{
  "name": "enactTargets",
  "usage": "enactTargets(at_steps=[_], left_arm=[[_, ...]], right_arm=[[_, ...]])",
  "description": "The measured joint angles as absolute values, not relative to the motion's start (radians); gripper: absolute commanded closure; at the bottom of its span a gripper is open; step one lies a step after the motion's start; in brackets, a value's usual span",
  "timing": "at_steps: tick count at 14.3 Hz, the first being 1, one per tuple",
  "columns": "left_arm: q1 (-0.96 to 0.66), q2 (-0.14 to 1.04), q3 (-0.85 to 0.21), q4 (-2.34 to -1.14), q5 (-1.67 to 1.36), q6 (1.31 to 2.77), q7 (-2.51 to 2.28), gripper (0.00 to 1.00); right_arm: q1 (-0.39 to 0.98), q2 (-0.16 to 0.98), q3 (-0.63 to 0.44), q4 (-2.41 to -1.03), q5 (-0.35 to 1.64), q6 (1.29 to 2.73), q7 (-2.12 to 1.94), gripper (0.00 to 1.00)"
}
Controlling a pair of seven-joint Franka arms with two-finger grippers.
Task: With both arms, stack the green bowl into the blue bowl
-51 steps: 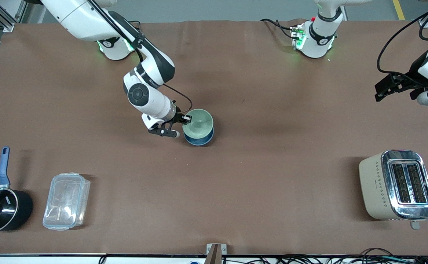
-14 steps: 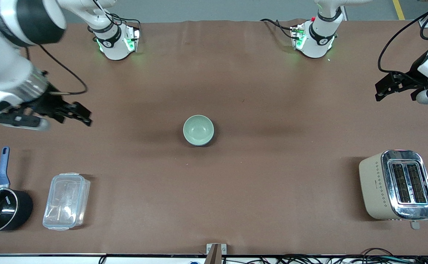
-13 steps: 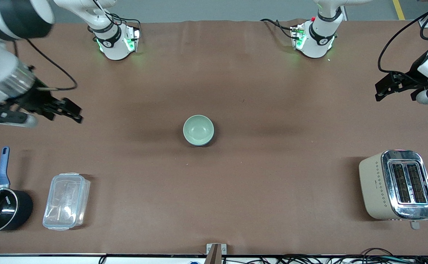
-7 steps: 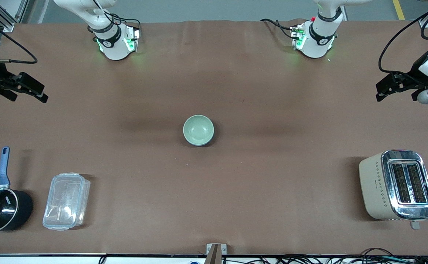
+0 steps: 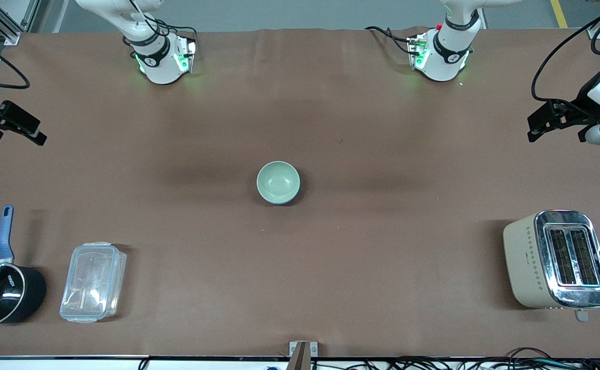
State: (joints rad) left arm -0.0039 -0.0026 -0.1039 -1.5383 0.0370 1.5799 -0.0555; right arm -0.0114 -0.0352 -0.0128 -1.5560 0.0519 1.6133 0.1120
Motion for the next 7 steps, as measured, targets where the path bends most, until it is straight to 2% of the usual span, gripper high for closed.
enactTargets(at_steps=[7], left_arm=[[-0.003, -0.002, -0.104, -1.538, 0.004, 1.571, -0.026, 0.0]], right_arm=[[-0.021, 0.004, -0.013, -1.556, -0.003, 1.591, 0.111, 0.0]])
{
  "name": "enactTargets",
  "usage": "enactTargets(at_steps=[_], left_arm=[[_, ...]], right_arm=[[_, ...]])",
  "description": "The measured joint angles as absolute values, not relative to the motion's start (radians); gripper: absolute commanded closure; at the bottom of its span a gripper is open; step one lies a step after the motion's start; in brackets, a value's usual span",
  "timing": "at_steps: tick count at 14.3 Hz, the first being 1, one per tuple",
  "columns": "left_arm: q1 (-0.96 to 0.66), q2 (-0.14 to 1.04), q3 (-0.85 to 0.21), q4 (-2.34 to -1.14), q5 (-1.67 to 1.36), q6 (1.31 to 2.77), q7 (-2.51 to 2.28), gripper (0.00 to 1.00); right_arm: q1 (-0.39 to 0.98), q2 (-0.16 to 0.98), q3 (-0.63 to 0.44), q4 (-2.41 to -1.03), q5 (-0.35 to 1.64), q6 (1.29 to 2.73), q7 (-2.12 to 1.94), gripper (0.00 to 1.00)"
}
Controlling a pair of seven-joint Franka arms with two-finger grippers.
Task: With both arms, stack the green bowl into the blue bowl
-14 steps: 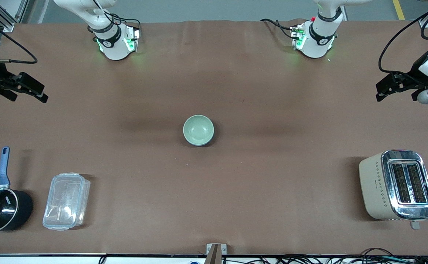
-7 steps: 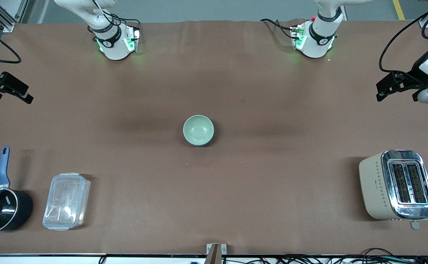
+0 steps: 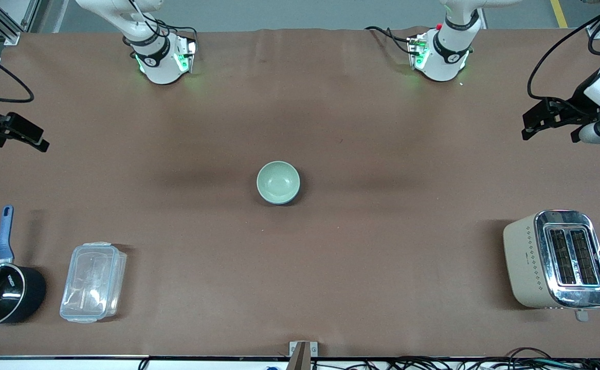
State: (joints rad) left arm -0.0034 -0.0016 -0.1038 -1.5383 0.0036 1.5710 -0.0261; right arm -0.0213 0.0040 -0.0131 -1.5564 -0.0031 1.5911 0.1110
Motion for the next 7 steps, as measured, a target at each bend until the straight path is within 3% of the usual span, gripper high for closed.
enactTargets(at_steps=[7], left_arm=[[-0.004, -0.002, -0.104, -1.538, 0.004, 1.571, -0.026, 0.0]], right_arm=[[-0.021, 0.012, -0.012, -1.556, -0.021, 1.588, 0.095, 0.0]])
